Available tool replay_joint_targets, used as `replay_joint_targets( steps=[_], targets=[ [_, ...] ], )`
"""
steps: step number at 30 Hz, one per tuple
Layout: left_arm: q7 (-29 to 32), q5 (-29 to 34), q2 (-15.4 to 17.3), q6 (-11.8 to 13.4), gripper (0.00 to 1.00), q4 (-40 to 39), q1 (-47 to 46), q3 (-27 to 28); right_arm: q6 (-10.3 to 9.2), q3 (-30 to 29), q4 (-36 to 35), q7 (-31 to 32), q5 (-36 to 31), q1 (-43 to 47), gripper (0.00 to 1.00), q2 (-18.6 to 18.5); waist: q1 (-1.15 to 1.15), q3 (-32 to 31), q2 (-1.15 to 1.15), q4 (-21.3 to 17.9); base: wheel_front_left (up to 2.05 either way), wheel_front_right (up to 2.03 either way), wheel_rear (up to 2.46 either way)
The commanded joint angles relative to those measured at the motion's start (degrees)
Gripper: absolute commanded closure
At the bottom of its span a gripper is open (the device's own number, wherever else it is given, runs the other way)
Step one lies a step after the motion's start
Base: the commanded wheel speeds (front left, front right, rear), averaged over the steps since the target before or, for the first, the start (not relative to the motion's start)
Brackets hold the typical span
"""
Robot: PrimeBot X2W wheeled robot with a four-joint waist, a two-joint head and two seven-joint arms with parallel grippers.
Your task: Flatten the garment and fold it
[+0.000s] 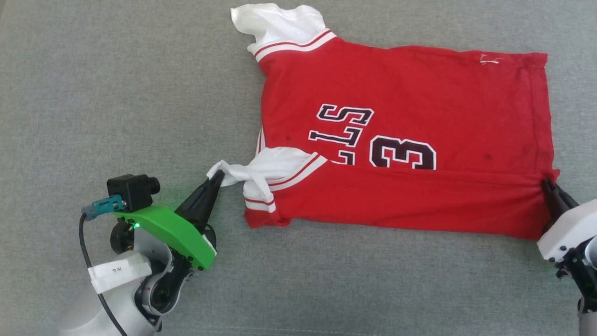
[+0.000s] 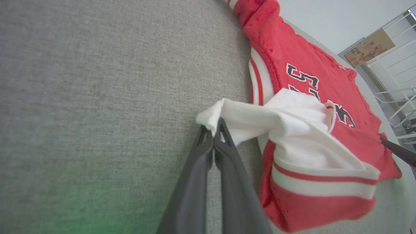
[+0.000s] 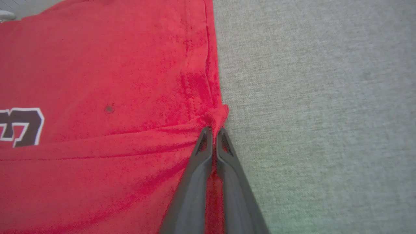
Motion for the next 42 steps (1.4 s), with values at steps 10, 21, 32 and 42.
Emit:
replay_joint_targets(
  steps=[10,21,32,42],
  targets=[
    [-1.43,-1.75,-2.22,-1.19,0.0,1.8,-1.44,0.21,-0.08,0.36,3.33,-0.28,-0.4,-1.95,0.0,0.12,0.0,-1.53,0.0,0.31,0.0,0.0,0.0],
    [-6.63,2.28,1.15,4.33,0.0,-10.09,6.97,8.34,-0.08,-3.97,-10.78,-3.3,0.76,3.6,0.0,2.8,0.0,-7.78,0.0,0.63,0.0,0.0,0.0],
    [-6.87,30.65,-11.07,10.33,0.0,-27.06,26.07,27.77,-0.08,-7.08,-20.48,-16.82,-5.38,14.06,0.0,6.08,0.0,-12.8,0.0,2.19,0.0,0.0,0.0],
    [-6.88,42.04,-21.88,4.61,0.0,-24.16,36.96,31.2,-0.08,-4.24,-15.02,-25.63,-5.78,21.62,0.0,6.12,0.0,-15.56,0.0,3.24,0.0,0.0,0.0]
  ],
)
